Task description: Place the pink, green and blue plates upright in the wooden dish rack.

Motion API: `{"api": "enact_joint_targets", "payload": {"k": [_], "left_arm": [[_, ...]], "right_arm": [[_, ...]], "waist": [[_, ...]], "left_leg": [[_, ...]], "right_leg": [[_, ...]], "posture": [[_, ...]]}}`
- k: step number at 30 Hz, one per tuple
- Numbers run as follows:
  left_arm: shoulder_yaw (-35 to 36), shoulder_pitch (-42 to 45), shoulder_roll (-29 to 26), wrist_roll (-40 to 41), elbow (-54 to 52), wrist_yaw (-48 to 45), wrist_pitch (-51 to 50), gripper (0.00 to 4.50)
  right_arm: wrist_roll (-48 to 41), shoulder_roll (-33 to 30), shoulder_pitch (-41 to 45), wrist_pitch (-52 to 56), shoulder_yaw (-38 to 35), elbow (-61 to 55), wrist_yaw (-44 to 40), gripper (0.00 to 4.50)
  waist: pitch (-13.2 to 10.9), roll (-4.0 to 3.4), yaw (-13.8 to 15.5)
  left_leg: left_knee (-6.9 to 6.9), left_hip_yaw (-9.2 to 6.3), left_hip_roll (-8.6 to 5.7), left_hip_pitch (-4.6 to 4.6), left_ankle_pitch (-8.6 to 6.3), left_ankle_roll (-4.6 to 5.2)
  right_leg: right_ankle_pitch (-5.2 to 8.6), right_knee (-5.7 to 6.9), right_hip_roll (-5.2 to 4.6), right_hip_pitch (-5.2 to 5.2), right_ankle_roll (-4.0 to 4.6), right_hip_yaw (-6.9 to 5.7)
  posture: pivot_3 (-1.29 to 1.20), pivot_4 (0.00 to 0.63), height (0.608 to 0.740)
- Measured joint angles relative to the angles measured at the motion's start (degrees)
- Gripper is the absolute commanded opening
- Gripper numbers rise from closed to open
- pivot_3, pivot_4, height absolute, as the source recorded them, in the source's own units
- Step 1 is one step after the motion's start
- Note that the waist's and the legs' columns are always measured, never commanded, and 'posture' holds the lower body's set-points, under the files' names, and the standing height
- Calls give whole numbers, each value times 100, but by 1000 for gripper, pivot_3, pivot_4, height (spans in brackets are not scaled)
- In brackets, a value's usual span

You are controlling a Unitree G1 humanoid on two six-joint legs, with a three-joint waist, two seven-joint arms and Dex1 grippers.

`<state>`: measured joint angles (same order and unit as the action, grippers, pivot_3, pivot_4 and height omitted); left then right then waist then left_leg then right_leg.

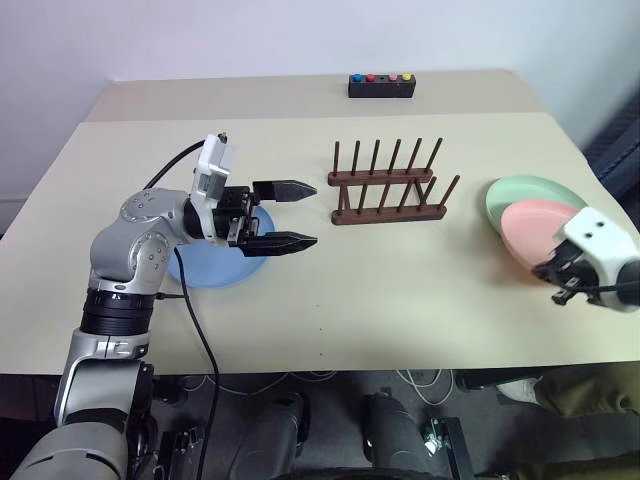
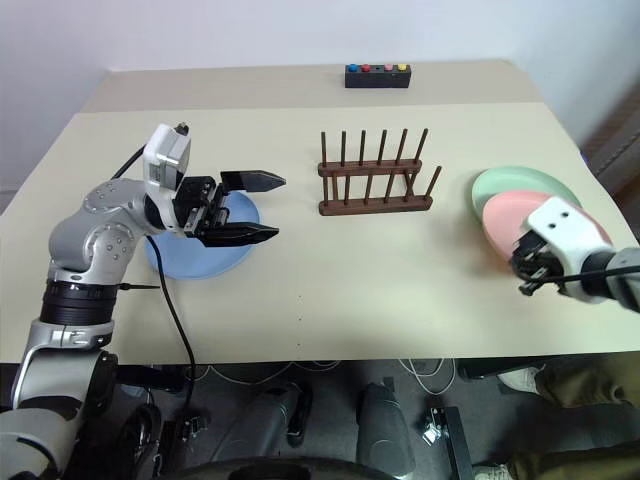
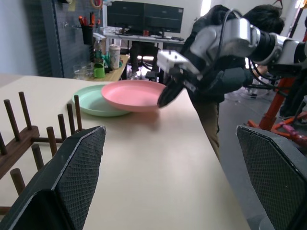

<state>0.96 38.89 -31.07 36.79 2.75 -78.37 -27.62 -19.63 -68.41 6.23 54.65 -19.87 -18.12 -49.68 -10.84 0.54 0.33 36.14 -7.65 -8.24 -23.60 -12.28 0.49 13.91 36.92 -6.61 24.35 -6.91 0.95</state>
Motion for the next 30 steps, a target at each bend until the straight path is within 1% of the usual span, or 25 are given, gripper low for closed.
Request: {"api": "enact_joint_targets", "payload": {"k": [2, 4, 7, 9, 10, 12, 13, 16, 19, 25, 28, 30], "left_arm": [[-3, -3, 39, 0, 0, 10, 29, 4500], [-3, -3, 65, -1, 15, 18, 63, 4500], [2, -9, 102, -2, 25, 61, 99, 4500], [16, -24, 109, 0, 33, 104, 101, 4500], [30, -37, 103, 2, 38, 122, 101, 4500], [38, -61, 98, 2, 22, 146, 103, 4500], [36, -69, 106, 3, 11, 161, 103, 4500], [66, -148, 77, 42, -127, 266, 82, 4500], [164, -265, 27, 121, -264, 370, 41, 4500], [367, -531, -128, 344, -665, 596, -158, 4500], [567, -1036, -385, 532, -1095, 683, -308, 4500], [698, -1247, -488, 571, -1147, 769, -346, 4500]], "right_arm": [[-287, 181, 673, -7, -137, 123, -11, 85], [-740, 630, 1749, -10, -257, 409, 52, 85], [-1183, 1053, 2746, -46, -383, 808, 195, 85], [-1452, 1366, 3219, -39, -472, 1147, 279, 85], [-1679, 1644, 3549, -13, -571, 1451, 314, 85], [-2045, 1996, 4043, 19, -717, 2033, 364, 85], [-2185, 2100, 4216, 32, -811, 2264, 385, 85], [-2746, 2380, 4989, 187, -1223, 3566, 358, 85], [-3048, 2493, 5356, 253, -1371, 4509, 186, 85], [-3194, 2538, 5835, 395, -1385, 6087, -234, 85], [-3166, 2489, 6080, 361, -1399, 6940, -467, 85], [-3074, 2485, 6092, 353, -1359, 7272, -608, 85]], "waist": [[-1, -3, -19], [-2, 0, -65], [-4, 6, -87], [-5, 7, -83], [-5, 8, -93], [-5, 7, -98], [-5, 6, -98], [-5, 5, -103], [-5, 4, -107], [-6, 2, -124], [-5, 1, -155], [-7, -1, -139]], "left_leg": [[-1, 2, 2, 1, 0, 0], [-1, 2, 5, 1, 0, 0], [-3, -1, 5, -1, 0, 0], [-3, -1, 4, -3, -1, 3], [-2, 0, 3, -4, -1, 3], [-2, 0, 2, -4, -1, 4], [-4, 0, 2, -4, -1, 3], [-5, 0, 2, -4, -1, 3], [-9, -1, 2, -4, -1, 3], [-10, 1, 2, -4, -1, 3], [-17, 3, 3, -2, -2, 3], [-13, 3, 3, -2, -1, 2]], "right_leg": [[0, -1, 0, 0, 0, 2], [0, -1, 2, 0, 0, 1], [0, -6, 2, 0, 0, 0], [-1, -11, 2, -1, 0, 0], [-2, -13, 1, -1, 0, 0], [-3, -13, 2, 0, 0, 1], [-3, -12, 2, 1, 0, 1], [-3, -12, 4, 1, 1, 2], [-3, -11, 4, 3, 1, 2], [-3, -7, 6, 7, 1, 4], [-3, -6, 7, 10, 1, 9], [-3, -1, 8, 12, 2, 9]], "posture": [[0, 150, 740], [0, 150, 740], [0, 150, 740], [0, 150, 740], [0, 150, 740], [0, 150, 740], [0, 150, 740], [0, 150, 740], [0, 150, 740], [0, 150, 740], [0, 150, 740], [0, 150, 740]]}}
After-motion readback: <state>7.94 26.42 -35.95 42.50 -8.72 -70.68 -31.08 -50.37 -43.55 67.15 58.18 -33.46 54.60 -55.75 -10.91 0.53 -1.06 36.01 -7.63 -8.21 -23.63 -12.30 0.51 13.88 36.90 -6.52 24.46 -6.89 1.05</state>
